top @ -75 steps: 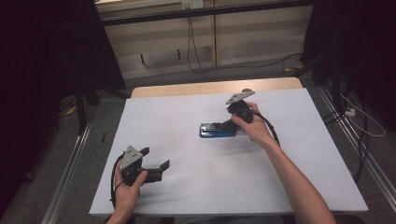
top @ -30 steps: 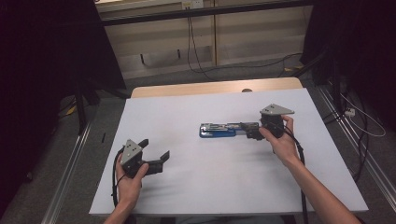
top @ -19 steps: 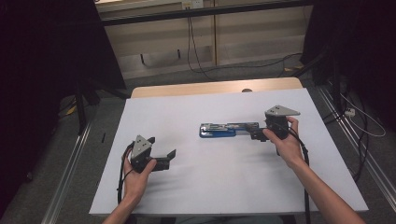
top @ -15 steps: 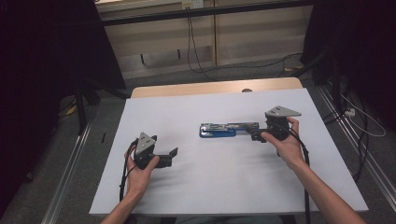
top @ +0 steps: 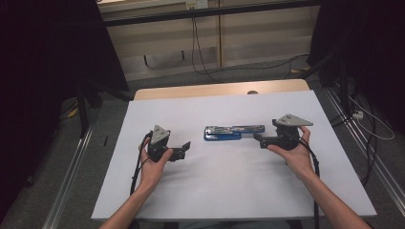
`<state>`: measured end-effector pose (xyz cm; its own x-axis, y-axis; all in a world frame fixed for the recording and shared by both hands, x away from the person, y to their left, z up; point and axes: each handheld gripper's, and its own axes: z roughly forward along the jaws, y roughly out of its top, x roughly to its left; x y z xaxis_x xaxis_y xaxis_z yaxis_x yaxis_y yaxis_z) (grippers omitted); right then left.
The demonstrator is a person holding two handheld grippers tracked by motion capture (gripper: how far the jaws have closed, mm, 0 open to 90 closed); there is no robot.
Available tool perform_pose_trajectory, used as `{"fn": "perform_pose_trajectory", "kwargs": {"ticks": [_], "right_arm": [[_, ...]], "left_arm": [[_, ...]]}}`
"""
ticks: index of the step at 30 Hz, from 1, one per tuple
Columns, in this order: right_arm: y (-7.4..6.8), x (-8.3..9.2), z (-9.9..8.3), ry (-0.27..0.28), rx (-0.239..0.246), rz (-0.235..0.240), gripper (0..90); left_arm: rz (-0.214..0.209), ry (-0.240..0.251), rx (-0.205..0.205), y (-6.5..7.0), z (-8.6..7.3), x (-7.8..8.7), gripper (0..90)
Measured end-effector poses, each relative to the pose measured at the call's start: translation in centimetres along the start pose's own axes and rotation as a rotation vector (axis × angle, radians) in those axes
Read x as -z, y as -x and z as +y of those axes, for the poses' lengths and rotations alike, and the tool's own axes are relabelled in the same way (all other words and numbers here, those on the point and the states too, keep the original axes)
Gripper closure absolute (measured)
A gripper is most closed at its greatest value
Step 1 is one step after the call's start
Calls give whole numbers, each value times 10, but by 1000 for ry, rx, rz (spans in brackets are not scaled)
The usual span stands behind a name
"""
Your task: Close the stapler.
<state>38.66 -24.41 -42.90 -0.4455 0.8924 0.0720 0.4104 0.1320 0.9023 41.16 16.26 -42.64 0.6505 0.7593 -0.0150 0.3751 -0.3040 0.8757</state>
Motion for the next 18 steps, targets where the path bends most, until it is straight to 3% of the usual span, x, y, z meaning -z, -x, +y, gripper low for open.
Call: {"fn": "perform_pose_trajectory", "kwargs": {"ticks": [4,6,12,14,16,18], "right_arm": [[2,1,-1,-3,-4,7,141],[1,2,-2,-11,-1,9,146],[3,4,-5,-14,-14,24,336],[4,6,-6,-15,-14,35,395],[4,8,-8,-32,-22,50,400],[6,10,-10,-35,-24,60,471]], "left_arm": [[0,28,-1,1,3,-5,72],[-17,5,-10,0,6,-7,86],[-11,39,-12,1,12,-16,88],[-39,67,6,2,12,-22,88],[-46,33,-8,2,14,-29,86],[-45,23,-3,2,17,-35,84]]}}
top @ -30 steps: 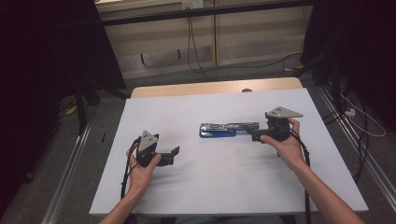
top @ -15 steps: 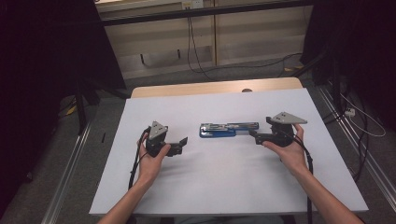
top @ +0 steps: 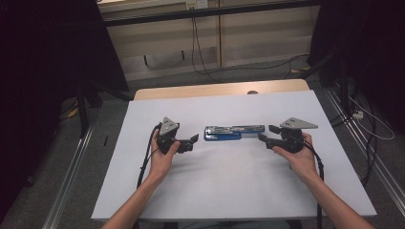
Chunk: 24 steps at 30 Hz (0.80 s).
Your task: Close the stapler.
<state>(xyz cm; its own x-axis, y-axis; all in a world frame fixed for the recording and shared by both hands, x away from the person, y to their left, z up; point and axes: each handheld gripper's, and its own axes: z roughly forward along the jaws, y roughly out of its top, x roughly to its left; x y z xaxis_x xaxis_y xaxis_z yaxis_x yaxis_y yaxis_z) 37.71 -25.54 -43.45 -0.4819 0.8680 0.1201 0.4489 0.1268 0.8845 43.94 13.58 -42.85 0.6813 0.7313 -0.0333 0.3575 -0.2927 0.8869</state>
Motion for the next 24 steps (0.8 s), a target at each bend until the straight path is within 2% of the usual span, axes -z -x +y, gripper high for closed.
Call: {"fn": "perform_pose_trajectory", "kwargs": {"ticks": [2,4,6,9,13,16,19,22,24], "right_arm": [[2,0,-1,1,1,-4,511],[2,0,-1,-3,3,4,581],[3,-1,-2,-8,7,-1,603],[4,-1,-3,-9,15,4,686],[4,0,-3,-14,26,13,798],[3,-1,-3,-35,40,24,885],[4,-3,-4,-42,46,30,900],[4,-5,-5,-59,38,32,900],[4,-5,-6,-66,40,29,900]], "left_arm": [[6,9,-8,1,2,-5,84],[10,-2,-16,4,7,-10,68],[-4,4,-6,6,10,-15,62],[-23,16,-1,12,14,-21,56],[-47,6,-27,22,18,-31,54],[-73,8,-23,28,18,-33,106],[-74,-3,-38,31,17,-34,124],[-80,-15,-21,29,15,-32,155],[-89,-20,-22,30,14,-31,249]]}}
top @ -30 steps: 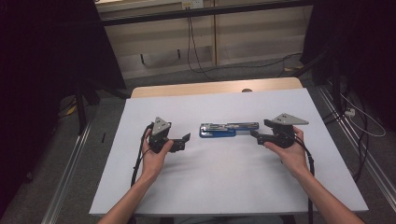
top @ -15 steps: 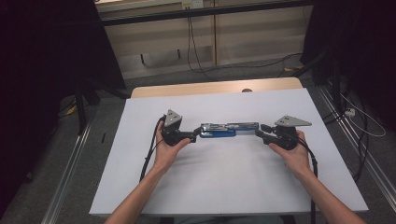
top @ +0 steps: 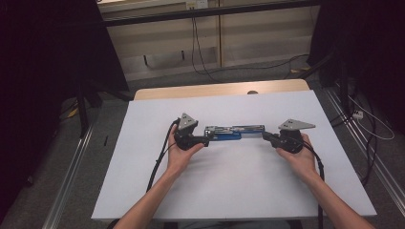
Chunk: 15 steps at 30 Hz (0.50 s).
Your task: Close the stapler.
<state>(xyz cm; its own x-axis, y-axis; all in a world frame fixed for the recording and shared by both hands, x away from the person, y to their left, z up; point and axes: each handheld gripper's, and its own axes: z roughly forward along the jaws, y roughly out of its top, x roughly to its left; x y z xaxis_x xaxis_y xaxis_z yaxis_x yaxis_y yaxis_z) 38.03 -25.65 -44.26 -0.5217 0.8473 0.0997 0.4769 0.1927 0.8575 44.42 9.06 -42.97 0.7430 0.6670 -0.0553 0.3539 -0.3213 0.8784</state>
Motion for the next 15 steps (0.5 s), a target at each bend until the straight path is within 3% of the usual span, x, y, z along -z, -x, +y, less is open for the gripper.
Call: {"fn": "perform_pose_trajectory", "kwargs": {"ticks": [4,10,15], "right_arm": [[-1,-1,-1,-6,5,-1,900],[0,-4,-3,-18,7,1,900],[-2,-6,-3,-28,14,5,900]], "left_arm": [[-5,10,6,2,-1,1,400],[-25,-5,-23,3,-2,-2,674],[-39,-16,-40,1,-2,-6,826]]}}
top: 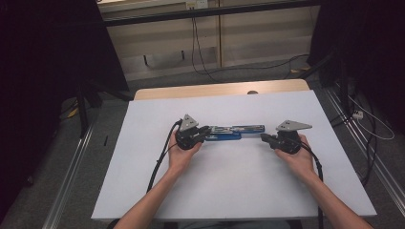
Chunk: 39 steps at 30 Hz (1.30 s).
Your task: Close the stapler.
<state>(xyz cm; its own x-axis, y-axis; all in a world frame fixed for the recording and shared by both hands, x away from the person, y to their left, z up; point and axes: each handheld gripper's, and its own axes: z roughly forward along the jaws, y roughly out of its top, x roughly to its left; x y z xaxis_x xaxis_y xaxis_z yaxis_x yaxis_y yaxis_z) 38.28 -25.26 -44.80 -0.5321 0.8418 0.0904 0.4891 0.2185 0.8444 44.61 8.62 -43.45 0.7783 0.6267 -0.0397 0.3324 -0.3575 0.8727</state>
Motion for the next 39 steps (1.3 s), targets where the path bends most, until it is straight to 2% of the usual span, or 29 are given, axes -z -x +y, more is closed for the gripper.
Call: {"fn": "perform_pose_trajectory", "kwargs": {"ticks": [3,5,13,15,17,23,32,39], "right_arm": [[1,-5,1,-12,11,-8,900],[2,-7,1,-19,11,-11,900],[5,-8,1,-42,0,-22,900],[6,-7,0,-46,-2,-31,900],[5,-7,1,-42,2,-38,900],[9,-9,0,-63,0,-53,900],[10,-13,2,-109,-2,-72,900],[10,-17,3,-137,8,-90,900]], "left_arm": [[2,-26,-10,-1,-2,-5,872],[-5,-50,2,-1,-4,-8,900],[7,-98,-17,-2,-9,-14,900],[5,-97,-5,-2,-10,-15,900],[14,-104,-16,-2,-10,-15,900],[22,-96,-5,-2,-10,-16,900],[41,-98,-29,-2,-10,-16,900],[31,-97,-6,-3,-11,-16,900]]}}
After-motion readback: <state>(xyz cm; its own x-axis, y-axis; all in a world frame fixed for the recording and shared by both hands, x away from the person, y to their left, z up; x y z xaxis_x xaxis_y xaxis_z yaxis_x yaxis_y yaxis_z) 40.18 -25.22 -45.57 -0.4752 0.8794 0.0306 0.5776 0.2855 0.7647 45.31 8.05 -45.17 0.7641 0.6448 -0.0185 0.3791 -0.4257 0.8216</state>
